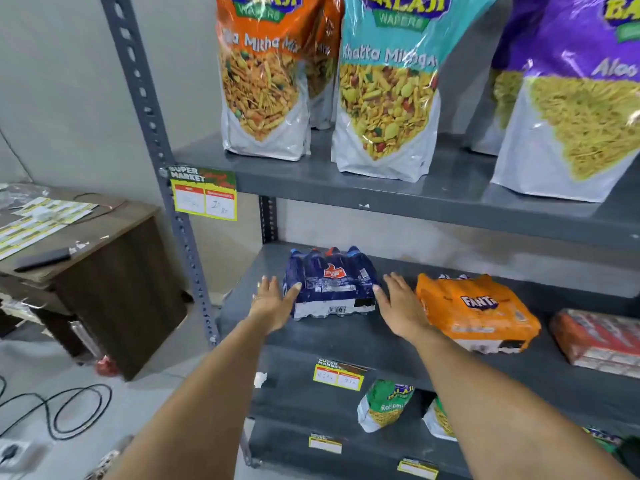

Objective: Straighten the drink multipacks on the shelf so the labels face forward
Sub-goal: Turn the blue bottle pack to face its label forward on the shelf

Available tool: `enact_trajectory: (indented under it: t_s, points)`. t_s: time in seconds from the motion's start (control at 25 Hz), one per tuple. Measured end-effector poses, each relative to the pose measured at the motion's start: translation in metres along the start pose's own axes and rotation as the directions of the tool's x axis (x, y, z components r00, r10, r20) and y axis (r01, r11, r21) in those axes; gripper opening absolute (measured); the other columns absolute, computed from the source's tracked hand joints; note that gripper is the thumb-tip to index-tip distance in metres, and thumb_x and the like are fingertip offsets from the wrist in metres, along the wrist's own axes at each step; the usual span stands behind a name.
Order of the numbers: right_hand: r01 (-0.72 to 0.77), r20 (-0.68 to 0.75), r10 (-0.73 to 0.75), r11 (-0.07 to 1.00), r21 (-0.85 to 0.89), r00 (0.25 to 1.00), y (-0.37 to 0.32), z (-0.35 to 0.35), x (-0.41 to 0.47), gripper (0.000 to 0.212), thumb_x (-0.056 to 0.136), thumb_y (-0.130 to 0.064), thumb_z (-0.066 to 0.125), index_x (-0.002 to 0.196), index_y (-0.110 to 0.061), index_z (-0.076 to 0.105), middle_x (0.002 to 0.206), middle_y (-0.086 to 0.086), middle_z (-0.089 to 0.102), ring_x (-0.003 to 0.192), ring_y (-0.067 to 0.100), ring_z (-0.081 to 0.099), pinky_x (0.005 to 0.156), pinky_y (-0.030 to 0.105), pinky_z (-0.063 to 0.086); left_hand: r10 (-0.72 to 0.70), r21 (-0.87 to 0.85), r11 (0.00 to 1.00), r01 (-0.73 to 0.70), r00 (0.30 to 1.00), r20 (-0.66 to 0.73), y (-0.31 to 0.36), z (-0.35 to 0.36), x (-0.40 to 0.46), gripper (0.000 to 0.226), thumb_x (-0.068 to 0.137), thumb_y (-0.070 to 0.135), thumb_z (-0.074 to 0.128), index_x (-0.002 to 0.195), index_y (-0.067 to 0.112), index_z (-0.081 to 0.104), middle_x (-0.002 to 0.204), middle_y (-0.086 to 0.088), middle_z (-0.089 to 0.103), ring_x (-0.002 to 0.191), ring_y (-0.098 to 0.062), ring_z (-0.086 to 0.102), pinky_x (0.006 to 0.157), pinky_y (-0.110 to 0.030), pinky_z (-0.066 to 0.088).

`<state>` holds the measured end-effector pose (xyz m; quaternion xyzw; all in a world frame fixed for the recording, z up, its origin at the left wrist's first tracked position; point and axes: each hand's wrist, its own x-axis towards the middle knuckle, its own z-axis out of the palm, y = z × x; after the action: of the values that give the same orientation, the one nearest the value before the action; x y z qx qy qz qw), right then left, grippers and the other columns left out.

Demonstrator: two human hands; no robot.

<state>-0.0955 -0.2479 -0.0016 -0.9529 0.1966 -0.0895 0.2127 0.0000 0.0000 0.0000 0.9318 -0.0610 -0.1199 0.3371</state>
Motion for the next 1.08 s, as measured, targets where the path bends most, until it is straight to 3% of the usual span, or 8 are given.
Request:
enact_trajectory:
  t_s: [0.12, 0.2, 0.32, 0.44, 0.56, 0.72, 0.88, 1.08]
  points:
    - [-0.107, 0.094, 0.092, 0.980, 0.168, 0.991, -0.001, 0.008, 0.038, 0.054, 0.098, -0.057, 0.032, 0.115, -0.017, 0.063, 0.121, 0.012, 0.065, 0.116, 0.032, 0.059, 0.089, 0.036, 0.046, -0.125, -0.233, 0.961, 0.150, 0.985, 0.117, 0.010, 0.011, 0.031, 0.078, 0.087, 0.068, 0.040, 0.138, 0.009, 0.044, 0.139, -0.016, 0.051, 0.123, -0.033, 0.050, 0.096, -0.036, 0.037]
    - [-0.253, 0.178, 0.215, 0.941, 0.226, 0.960, -0.006, 0.009, 0.061, 0.054, 0.093, -0.063, 0.038, 0.097, -0.016, 0.063, 0.098, 0.007, 0.068, 0.096, 0.030, 0.064, 0.075, 0.033, 0.045, -0.157, -0.320, 0.925, 0.203, 0.974, 0.163, 0.017, 0.012, 0.046, 0.071, 0.079, 0.069, 0.053, 0.120, 0.011, 0.059, 0.116, -0.012, 0.065, 0.103, -0.030, 0.061, 0.090, -0.034, 0.046]
    - [-0.441, 0.349, 0.316, 0.815, 0.377, 0.882, -0.010, 0.015, 0.080, 0.062, 0.084, -0.065, 0.055, 0.116, -0.012, 0.060, 0.110, 0.009, 0.068, 0.098, 0.027, 0.064, 0.089, 0.042, 0.053, -0.212, -0.431, 0.861, 0.269, 0.961, 0.175, 0.021, 0.013, 0.059, 0.056, 0.068, 0.056, 0.076, 0.099, 0.011, 0.061, 0.097, -0.008, 0.070, 0.087, -0.027, 0.068, 0.080, -0.038, 0.056]
    - [-0.476, 0.423, 0.283, 0.743, 0.471, 0.861, -0.004, 0.016, 0.086, 0.066, 0.082, -0.057, 0.066, 0.128, -0.011, 0.052, 0.120, 0.010, 0.067, 0.105, 0.027, 0.064, 0.096, 0.047, 0.051, -0.242, -0.568, 0.767, 0.300, 0.954, 0.178, 0.019, 0.015, 0.062, 0.048, 0.062, 0.037, 0.087, 0.093, 0.010, 0.063, 0.085, -0.008, 0.073, 0.068, -0.022, 0.072, 0.061, -0.036, 0.061]
    - [-0.432, 0.349, 0.278, 0.736, 0.521, 0.895, 0.000, 0.019, 0.076, 0.064, 0.082, -0.054, 0.068, 0.129, -0.012, 0.053, 0.127, 0.009, 0.065, 0.111, 0.027, 0.063, 0.101, 0.047, 0.048, -0.173, -0.603, 0.768, 0.215, 0.977, 0.127, 0.014, 0.020, 0.060, 0.038, 0.062, 0.030, 0.088, 0.088, 0.013, 0.067, 0.085, -0.006, 0.075, 0.067, -0.018, 0.072, 0.059, -0.033, 0.061]
    - [-0.359, 0.227, 0.278, 0.733, 0.578, 0.933, 0.004, 0.029, 0.058, 0.063, 0.084, -0.044, 0.071, 0.134, -0.014, 0.047, 0.137, 0.006, 0.058, 0.121, 0.024, 0.056, 0.102, 0.037, 0.043, -0.018, -0.545, 0.838, 0.010, 1.000, -0.009, 0.009, 0.023, 0.058, 0.046, 0.060, 0.027, 0.090, 0.097, 0.020, 0.064, 0.096, 0.002, 0.071, 0.086, -0.019, 0.069, 0.082, -0.035, 0.058]
    - [-0.327, 0.209, 0.251, 0.718, 0.615, 0.945, 0.011, 0.031, 0.050, 0.061, 0.079, -0.033, 0.079, 0.129, -0.017, 0.048, 0.135, 0.006, 0.060, 0.120, 0.023, 0.057, 0.104, 0.040, 0.045, 0.009, -0.473, 0.881, -0.028, 0.999, -0.043, 0.006, 0.025, 0.063, 0.067, 0.054, 0.023, 0.093, 0.114, 0.016, 0.065, 0.103, 0.000, 0.069, 0.093, -0.022, 0.068, 0.089, -0.039, 0.056]
    - [-0.242, 0.170, 0.183, 0.856, 0.457, 0.968, 0.027, 0.034, 0.036, 0.077, 0.060, -0.024, 0.092, 0.125, -0.021, 0.051, 0.113, -0.008, 0.060, 0.101, 0.012, 0.057, 0.088, 0.029, 0.047, 0.053, -0.218, 0.974, -0.068, 0.996, -0.071, -0.005, 0.028, 0.064, 0.057, 0.059, 0.022, 0.091, 0.110, 0.012, 0.066, 0.107, -0.006, 0.073, 0.091, -0.023, 0.069, 0.084, -0.036, 0.057]
